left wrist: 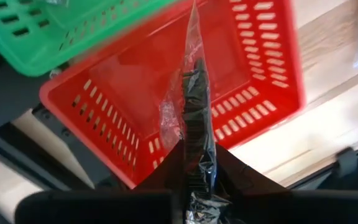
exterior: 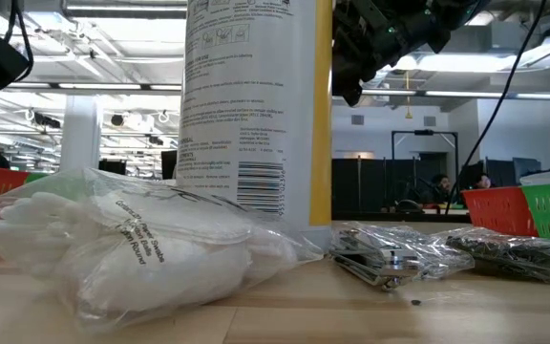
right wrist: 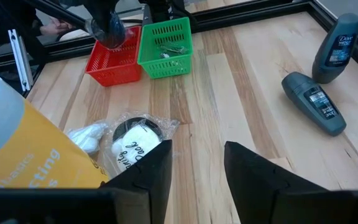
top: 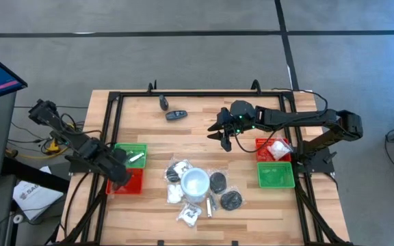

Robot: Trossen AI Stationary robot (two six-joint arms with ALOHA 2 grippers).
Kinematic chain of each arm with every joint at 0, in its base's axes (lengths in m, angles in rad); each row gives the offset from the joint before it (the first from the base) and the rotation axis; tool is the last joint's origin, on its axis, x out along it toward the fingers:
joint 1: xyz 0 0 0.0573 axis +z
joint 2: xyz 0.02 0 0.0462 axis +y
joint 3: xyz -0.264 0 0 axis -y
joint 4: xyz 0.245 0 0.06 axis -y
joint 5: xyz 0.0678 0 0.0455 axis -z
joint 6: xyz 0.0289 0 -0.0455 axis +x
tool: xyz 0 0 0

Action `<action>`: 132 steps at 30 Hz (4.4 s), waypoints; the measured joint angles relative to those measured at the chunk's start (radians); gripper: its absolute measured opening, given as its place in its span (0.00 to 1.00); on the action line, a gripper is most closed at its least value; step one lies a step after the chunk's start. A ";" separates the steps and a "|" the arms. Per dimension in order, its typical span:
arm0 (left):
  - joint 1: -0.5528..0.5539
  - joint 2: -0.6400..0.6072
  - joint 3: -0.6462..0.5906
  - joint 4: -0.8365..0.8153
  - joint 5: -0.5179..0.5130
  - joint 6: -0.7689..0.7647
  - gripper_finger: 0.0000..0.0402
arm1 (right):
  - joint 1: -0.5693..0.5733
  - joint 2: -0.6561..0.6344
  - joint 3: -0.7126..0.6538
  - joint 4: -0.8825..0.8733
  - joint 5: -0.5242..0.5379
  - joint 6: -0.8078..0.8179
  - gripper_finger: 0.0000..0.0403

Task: Pick & Place Travel size toiletries
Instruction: Put the black hairbrush into the left red bin

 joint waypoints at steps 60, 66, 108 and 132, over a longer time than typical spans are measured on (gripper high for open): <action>0.000 0.102 0.000 -0.008 0.013 0.077 0.42 | 0.001 0.000 0.000 0.007 0.000 -0.017 0.33; 0.000 0.102 0.000 -0.009 0.006 0.085 0.38 | 0.001 0.000 0.000 0.013 0.000 -0.016 0.34; 0.062 0.070 0.000 -0.011 -0.293 0.154 0.44 | 0.075 0.000 0.000 0.037 0.000 -0.016 0.34; 0.327 0.070 -0.129 0.533 -0.733 0.701 0.53 | 0.075 0.000 0.000 -0.226 0.000 0.021 0.34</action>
